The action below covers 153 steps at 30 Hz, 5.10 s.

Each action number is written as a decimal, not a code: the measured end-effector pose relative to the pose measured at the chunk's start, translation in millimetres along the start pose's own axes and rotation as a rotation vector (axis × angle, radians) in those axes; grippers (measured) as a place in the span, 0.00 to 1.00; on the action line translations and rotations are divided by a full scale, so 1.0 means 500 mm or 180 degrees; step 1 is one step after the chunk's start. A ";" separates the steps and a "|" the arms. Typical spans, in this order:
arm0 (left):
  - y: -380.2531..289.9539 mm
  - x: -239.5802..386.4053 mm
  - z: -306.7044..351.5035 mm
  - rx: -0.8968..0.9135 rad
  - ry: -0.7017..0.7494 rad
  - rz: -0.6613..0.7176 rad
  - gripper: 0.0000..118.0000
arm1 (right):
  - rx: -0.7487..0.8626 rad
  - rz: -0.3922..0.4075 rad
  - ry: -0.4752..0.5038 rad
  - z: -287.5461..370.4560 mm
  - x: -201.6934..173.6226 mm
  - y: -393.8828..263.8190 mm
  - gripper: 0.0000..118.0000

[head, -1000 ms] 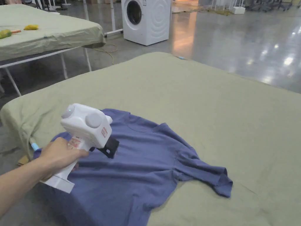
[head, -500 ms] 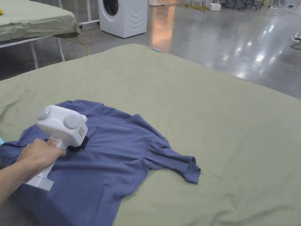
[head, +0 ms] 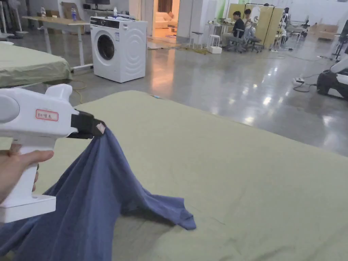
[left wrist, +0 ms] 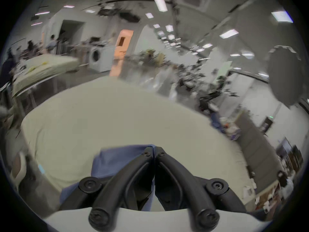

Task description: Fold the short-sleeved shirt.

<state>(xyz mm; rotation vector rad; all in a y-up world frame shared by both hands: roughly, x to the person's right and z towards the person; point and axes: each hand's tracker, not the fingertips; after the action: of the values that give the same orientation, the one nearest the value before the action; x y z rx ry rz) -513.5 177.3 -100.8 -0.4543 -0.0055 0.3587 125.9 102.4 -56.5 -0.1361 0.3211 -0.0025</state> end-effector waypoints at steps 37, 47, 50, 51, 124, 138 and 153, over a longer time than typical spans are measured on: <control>-0.457 0.780 -0.409 -0.1019 -0.1183 -0.1778 0.71 | 0.0378 -0.0239 -0.0817 0.308 0.197 -0.045 0.01; -0.470 0.565 0.261 0.1339 -0.0906 -0.1285 0.45 | 0.0561 -0.0222 -0.0498 0.316 0.142 -0.016 0.01; -0.511 0.563 0.317 0.1429 -0.0368 -0.1426 0.00 | 0.0570 -0.0246 -0.0424 0.308 0.135 -0.012 0.02; -0.499 0.564 0.303 0.1115 -0.0472 -0.1501 0.00 | 0.0566 -0.0257 -0.0404 0.304 0.136 -0.011 0.02; -0.330 0.439 -0.259 -0.0910 -0.0693 -0.0768 0.07 | -0.1887 -0.0759 0.0669 -0.553 0.224 -0.109 0.04; -0.185 0.615 0.019 0.1033 -0.0689 -0.1530 0.07 | 0.0268 -0.0347 0.0107 -0.005 0.276 0.339 0.04; 0.117 0.746 -0.286 0.0766 -0.0539 -0.1603 0.07 | 0.0102 -0.0211 -0.0140 -0.360 0.343 0.514 0.04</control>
<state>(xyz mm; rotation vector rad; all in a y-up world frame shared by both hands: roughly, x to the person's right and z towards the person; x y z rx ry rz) -171.8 291.8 -282.1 -0.1716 -0.2354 -0.0995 227.0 329.1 -314.0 -0.1149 0.2726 -0.0700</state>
